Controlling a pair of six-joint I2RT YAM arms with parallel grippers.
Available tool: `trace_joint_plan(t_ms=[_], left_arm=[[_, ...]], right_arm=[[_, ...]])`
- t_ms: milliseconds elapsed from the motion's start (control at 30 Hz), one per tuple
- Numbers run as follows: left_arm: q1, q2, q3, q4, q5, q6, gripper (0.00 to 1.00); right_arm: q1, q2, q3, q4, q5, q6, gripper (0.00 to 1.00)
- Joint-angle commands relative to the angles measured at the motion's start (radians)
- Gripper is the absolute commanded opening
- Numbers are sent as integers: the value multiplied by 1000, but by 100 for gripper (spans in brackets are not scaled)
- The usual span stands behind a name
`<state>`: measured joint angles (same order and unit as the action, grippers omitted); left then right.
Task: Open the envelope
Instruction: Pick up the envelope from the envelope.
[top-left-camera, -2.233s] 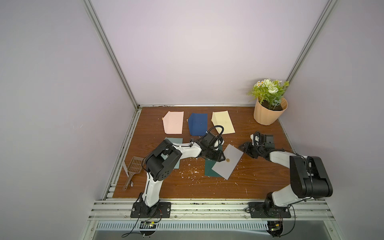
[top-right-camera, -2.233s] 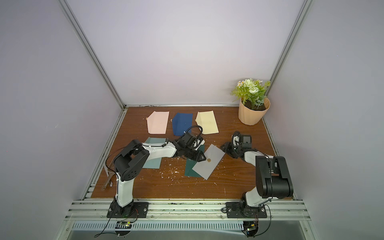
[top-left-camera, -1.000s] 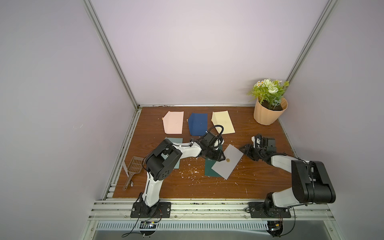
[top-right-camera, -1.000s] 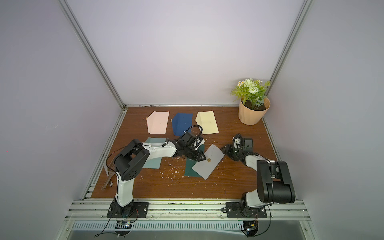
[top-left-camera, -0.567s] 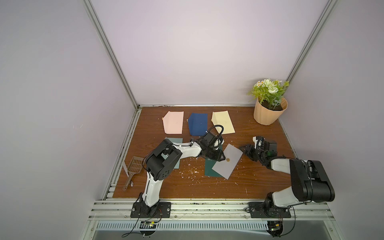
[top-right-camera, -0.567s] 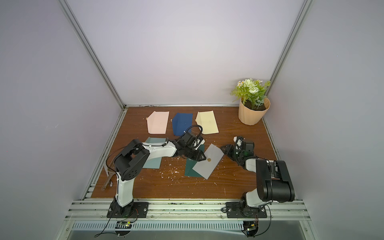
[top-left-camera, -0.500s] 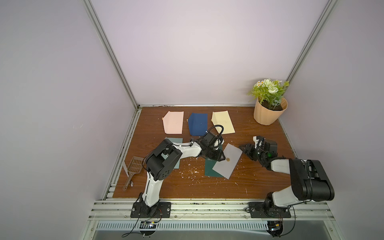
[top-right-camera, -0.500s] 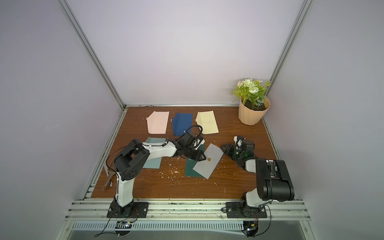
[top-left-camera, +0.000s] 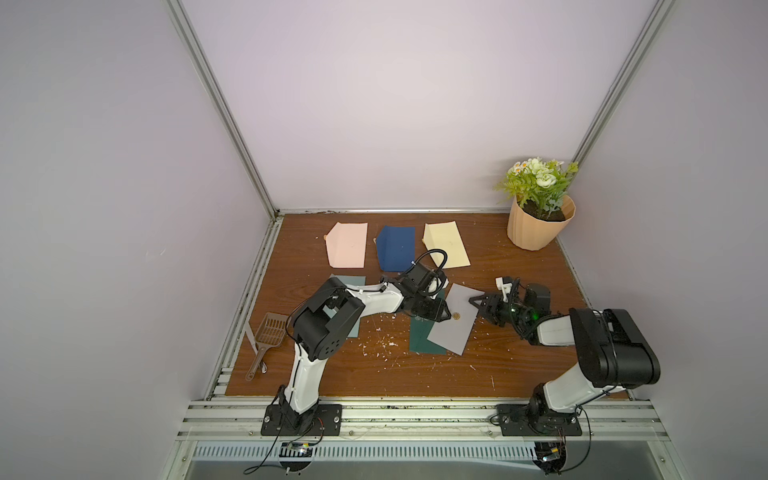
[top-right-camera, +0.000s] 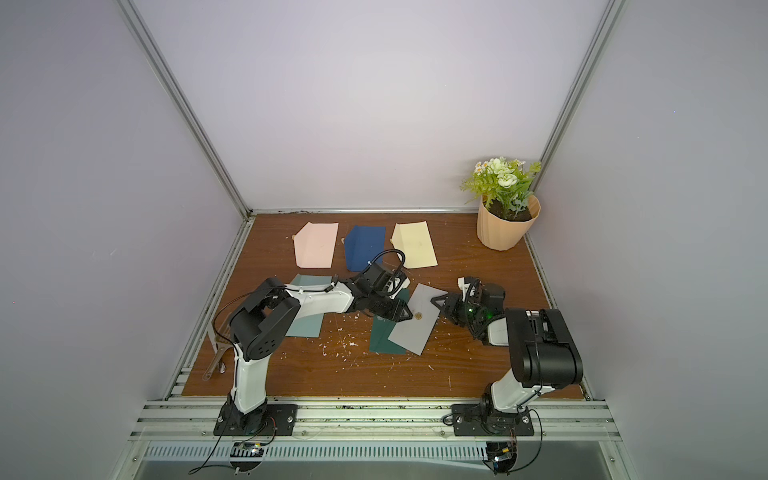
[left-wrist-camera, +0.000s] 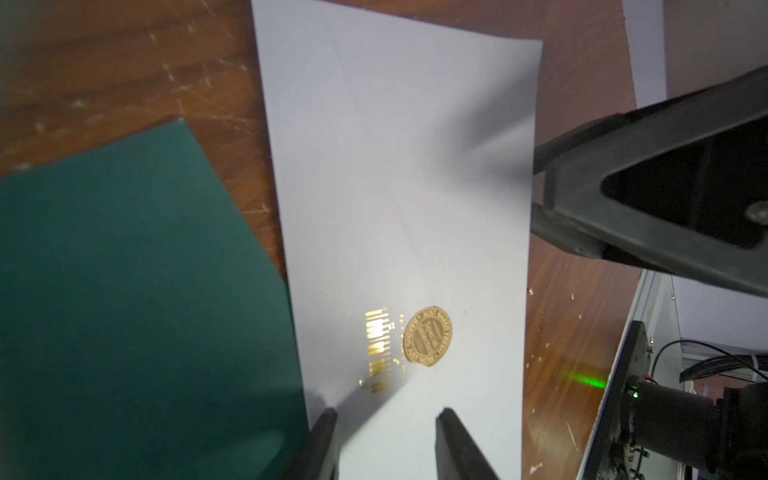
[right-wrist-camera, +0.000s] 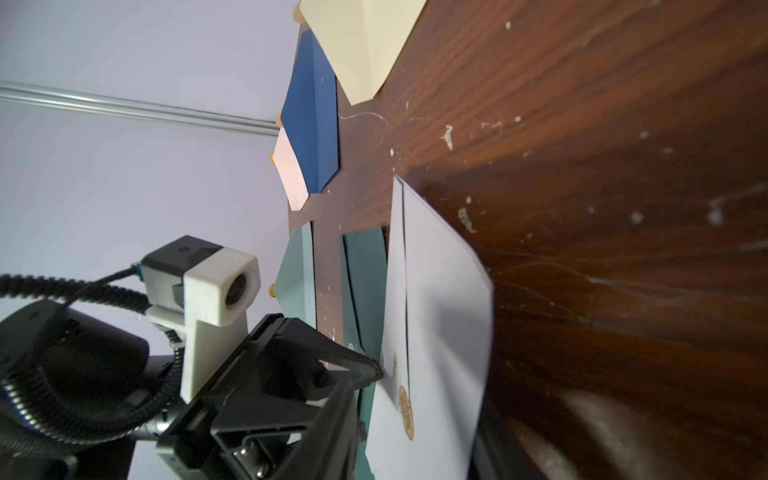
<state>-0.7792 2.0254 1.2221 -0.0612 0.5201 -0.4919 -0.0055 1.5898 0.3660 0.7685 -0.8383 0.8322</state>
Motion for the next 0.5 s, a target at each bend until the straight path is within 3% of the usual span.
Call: trace_joint_plan(t_ms=[0,267,467], left_arm=[[19,114,-59,-193,-134,18,42],[19,115,-58,-192,-134,16,42],[20,111,-59,-192,-133,16,41]], right_arm=[[15,-34,13,-17,-3,-27,43],[74,-42,-26,5,47,-12,40],[126,-24,-21,43,70,16,27]])
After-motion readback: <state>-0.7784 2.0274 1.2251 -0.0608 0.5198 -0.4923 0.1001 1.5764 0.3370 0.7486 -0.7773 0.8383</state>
